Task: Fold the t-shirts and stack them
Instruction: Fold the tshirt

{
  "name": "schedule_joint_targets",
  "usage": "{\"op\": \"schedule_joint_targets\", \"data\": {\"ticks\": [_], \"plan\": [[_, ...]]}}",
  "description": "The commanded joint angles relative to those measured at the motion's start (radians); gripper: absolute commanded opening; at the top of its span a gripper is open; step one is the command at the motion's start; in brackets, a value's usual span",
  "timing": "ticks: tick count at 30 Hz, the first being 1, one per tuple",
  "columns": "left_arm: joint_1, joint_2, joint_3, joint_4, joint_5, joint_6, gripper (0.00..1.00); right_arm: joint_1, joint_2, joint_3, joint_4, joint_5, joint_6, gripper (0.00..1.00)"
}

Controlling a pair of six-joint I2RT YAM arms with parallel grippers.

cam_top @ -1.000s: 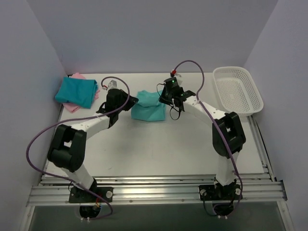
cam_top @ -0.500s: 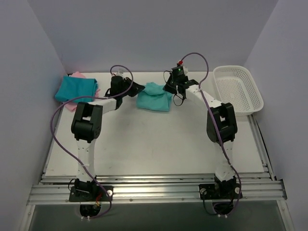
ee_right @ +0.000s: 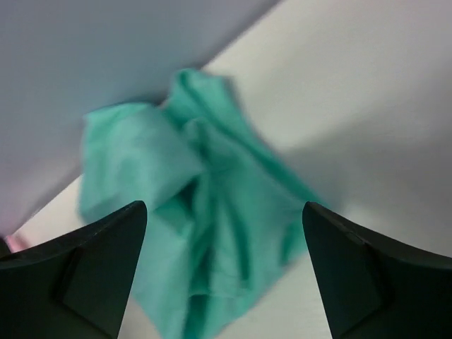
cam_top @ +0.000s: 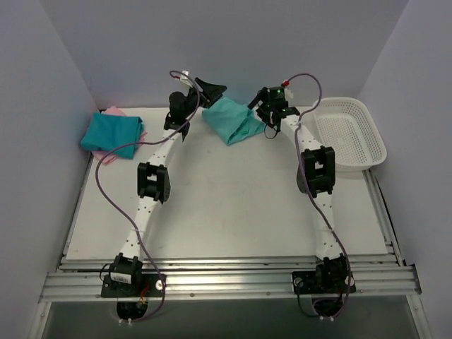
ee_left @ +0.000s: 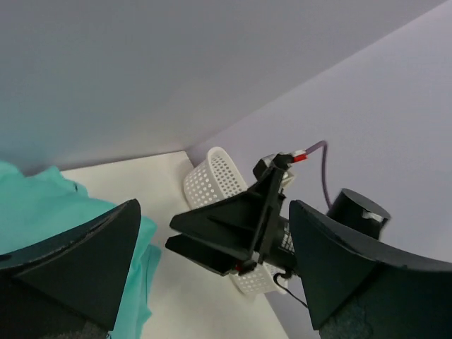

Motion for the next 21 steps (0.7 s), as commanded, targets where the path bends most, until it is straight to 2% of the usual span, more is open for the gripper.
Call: {"op": "schedule_joint_targets", "data": {"ticks": [1, 2, 3, 4, 5, 7, 8, 9, 11, 14, 16, 21], "plan": [[0.052, 0.022, -0.036, 0.265, 0.1, -0.261, 0.94, -0.035, -0.029, -0.025, -0.111, 0.186, 0.108, 0.88], [0.051, -0.045, -0.111, 0.232, 0.14, -0.21, 0.94, -0.037, -0.079, -0.113, -0.021, 0.213, 0.131, 0.88], [0.046, -0.119, -0.209, 0.202, 0.174, -0.142, 0.94, -0.032, -0.197, -0.32, 0.047, 0.23, 0.159, 0.88], [0.044, -0.208, -0.321, 0.182, 0.191, -0.012, 0.94, -0.031, -0.251, -0.412, 0.113, 0.248, 0.167, 0.88], [0.047, -0.367, -0.535, 0.162, 0.187, 0.034, 0.94, -0.025, -0.3, -0.476, 0.179, 0.297, 0.168, 0.88], [0.061, -0.495, -0.707, 0.201, 0.175, 0.084, 0.94, -0.005, -0.388, -0.553, 0.189, 0.321, 0.147, 0.88], [0.069, -0.585, -0.774, 0.268, 0.182, 0.078, 0.94, 0.001, -0.405, -0.554, 0.177, 0.316, 0.136, 0.88], [0.077, -0.618, -0.866, 0.295, 0.194, 0.064, 0.94, 0.011, -0.419, -0.545, 0.173, 0.312, 0.125, 0.88], [0.093, -0.697, -0.93, 0.309, 0.222, 0.04, 0.94, 0.037, -0.416, -0.496, 0.154, 0.293, 0.086, 0.88], [0.1, -0.806, -1.127, 0.394, 0.242, 0.042, 0.94, 0.064, -0.384, -0.379, 0.102, 0.284, 0.037, 0.88], [0.1, -0.856, -1.283, 0.42, 0.216, 0.079, 0.94, 0.077, -0.344, -0.324, 0.097, 0.276, 0.017, 0.88], [0.097, -0.928, -1.505, 0.538, 0.224, 0.061, 0.94, 0.084, -0.188, -0.091, 0.011, 0.266, -0.065, 0.88]]}}
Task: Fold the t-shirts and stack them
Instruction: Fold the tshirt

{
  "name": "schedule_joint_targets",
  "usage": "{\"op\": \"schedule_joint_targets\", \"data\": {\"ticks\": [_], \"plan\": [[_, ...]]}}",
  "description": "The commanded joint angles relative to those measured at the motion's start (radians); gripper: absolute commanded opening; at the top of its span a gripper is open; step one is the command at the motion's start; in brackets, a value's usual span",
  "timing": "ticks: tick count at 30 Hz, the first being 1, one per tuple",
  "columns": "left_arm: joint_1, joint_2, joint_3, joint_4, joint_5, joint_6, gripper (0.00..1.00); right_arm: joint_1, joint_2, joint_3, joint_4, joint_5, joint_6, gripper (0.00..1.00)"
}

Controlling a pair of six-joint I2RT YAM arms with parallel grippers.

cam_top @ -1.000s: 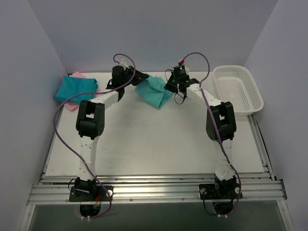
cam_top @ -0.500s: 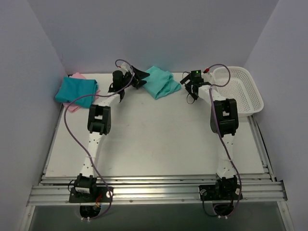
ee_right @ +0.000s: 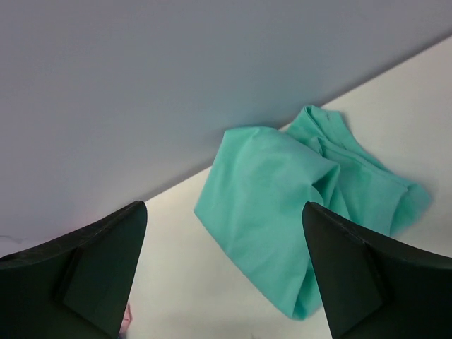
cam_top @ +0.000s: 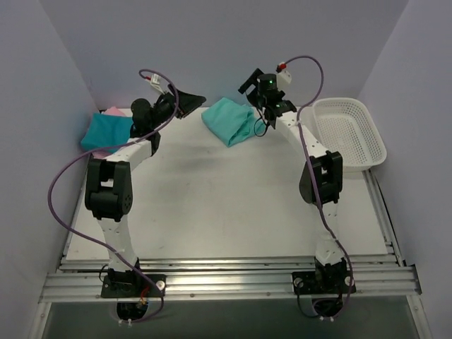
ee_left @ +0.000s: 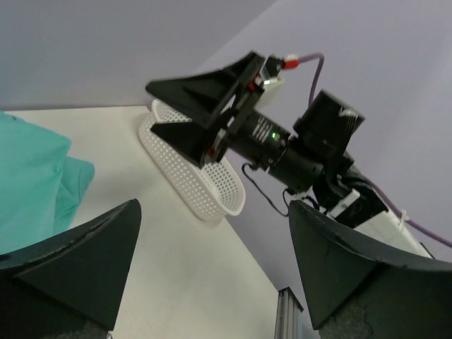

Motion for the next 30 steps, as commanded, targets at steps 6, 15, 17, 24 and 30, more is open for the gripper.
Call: {"op": "schedule_joint_targets", "data": {"ticks": [6, 15, 17, 24, 30], "plan": [[-0.003, 0.001, -0.288, 0.187, 0.042, 0.018, 0.94, -0.039, 0.203, 0.162, -0.059, -0.016, -0.089, 0.84], [-0.02, 0.015, -0.332, 0.23, 0.056, 0.039, 0.94, -0.041, 0.275, 0.181, -0.025, -0.028, -0.096, 0.81], [-0.026, 0.023, -0.331, 0.225, 0.055, 0.045, 0.94, -0.042, 0.285, 0.184, -0.014, -0.028, -0.096, 0.81], [-0.043, 0.064, -0.316, 0.248, 0.061, 0.042, 0.94, -0.041, 0.341, 0.215, 0.001, -0.043, -0.081, 0.79], [-0.052, 0.095, -0.303, 0.262, 0.062, 0.041, 0.94, -0.039, 0.394, 0.251, 0.053, -0.059, -0.07, 0.67]]}}
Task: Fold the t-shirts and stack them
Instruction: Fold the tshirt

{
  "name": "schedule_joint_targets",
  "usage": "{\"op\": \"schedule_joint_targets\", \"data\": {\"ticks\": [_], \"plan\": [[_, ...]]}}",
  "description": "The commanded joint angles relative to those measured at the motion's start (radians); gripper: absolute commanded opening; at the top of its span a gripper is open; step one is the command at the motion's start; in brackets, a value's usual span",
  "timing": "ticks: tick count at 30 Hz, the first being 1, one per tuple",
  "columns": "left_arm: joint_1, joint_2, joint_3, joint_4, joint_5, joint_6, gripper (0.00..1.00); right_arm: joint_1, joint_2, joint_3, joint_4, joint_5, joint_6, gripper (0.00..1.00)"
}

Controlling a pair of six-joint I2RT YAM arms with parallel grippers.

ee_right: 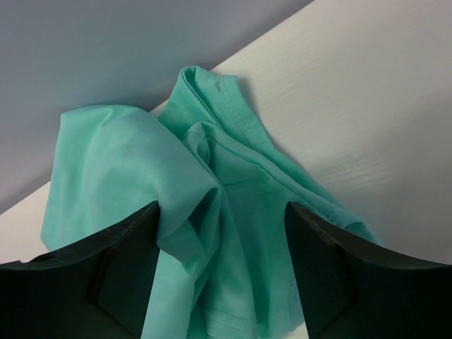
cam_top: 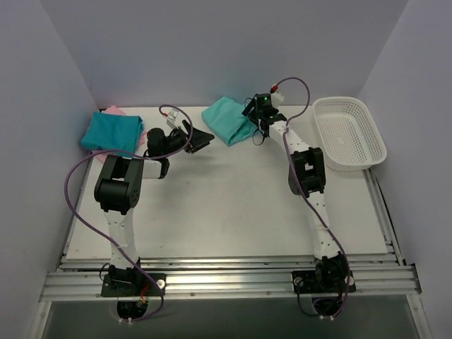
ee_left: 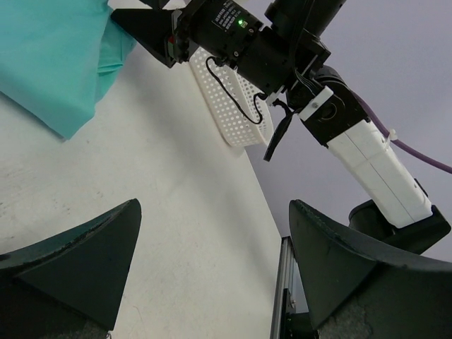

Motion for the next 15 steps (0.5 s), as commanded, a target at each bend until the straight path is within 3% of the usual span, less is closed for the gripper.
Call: {"op": "schedule_joint_targets", "data": {"ticks": [1, 3, 7, 10, 12, 15], "plan": [[-0.007, 0.021, 0.038, 0.081, 0.019, 0.026, 0.94, 0.008, 0.037, 0.073, 0.042, -0.012, 0.006, 0.63], [-0.008, 0.027, 0.048, 0.082, 0.019, 0.026, 0.94, 0.006, 0.07, 0.099, 0.043, -0.027, 0.009, 0.54], [-0.014, 0.053, 0.072, 0.069, 0.019, 0.039, 0.94, 0.011, 0.093, 0.119, 0.071, -0.036, 0.023, 0.16], [-0.014, 0.068, 0.085, 0.061, 0.022, 0.046, 0.94, 0.014, 0.092, 0.12, 0.072, -0.023, 0.014, 0.11], [-0.014, 0.074, 0.086, 0.059, 0.022, 0.049, 0.94, 0.012, 0.083, 0.12, 0.072, -0.018, 0.006, 0.03], [-0.016, 0.087, 0.089, 0.062, 0.022, 0.05, 0.94, 0.012, 0.063, 0.11, 0.072, -0.016, -0.003, 0.0]]}}
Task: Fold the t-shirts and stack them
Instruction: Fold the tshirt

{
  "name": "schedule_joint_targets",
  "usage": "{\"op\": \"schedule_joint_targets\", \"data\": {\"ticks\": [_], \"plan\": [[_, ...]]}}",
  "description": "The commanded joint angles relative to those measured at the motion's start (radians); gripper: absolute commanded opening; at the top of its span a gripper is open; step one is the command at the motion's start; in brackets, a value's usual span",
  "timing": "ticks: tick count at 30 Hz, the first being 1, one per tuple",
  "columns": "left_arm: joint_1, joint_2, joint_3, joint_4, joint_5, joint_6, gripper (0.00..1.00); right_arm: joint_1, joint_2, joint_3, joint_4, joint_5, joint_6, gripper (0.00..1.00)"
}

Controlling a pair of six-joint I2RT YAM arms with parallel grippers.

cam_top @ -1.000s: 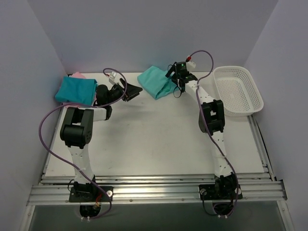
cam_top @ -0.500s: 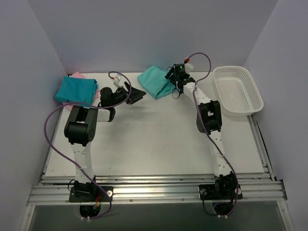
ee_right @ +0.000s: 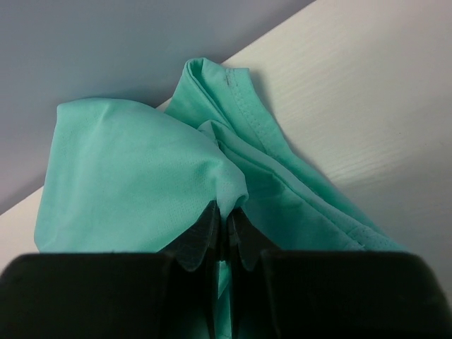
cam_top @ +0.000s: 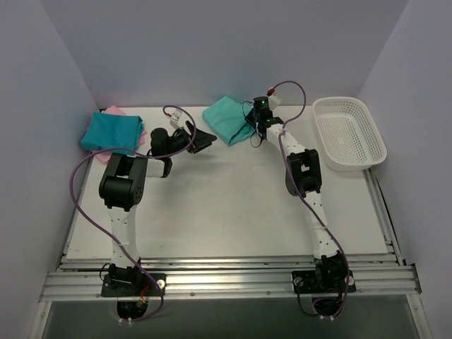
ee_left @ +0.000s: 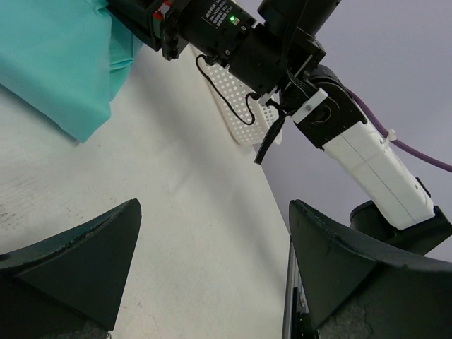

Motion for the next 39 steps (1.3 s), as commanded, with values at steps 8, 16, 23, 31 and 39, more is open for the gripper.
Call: {"op": "schedule_joint_targets", "data": {"ticks": [8, 16, 23, 31, 39], "plan": [[-0.019, 0.031, 0.036, 0.077, 0.017, 0.025, 0.94, 0.006, -0.121, 0.019, 0.007, 0.014, -0.047, 0.0], [-0.031, 0.017, 0.019, 0.083, 0.014, 0.026, 0.94, 0.002, -0.248, -0.05, -0.013, 0.037, -0.085, 0.0], [-0.046, 0.009, 0.008, 0.078, 0.012, 0.034, 0.94, -0.013, -0.42, -0.26, 0.006, 0.11, -0.088, 0.0], [-0.065, 0.009, -0.001, 0.075, 0.007, 0.04, 0.94, -0.056, -0.709, -0.704, 0.131, 0.181, -0.034, 0.0], [-0.091, -0.012, -0.018, 0.062, 0.007, 0.059, 0.94, -0.23, -0.8, -1.03, 0.29, 0.104, 0.038, 0.0]]}}
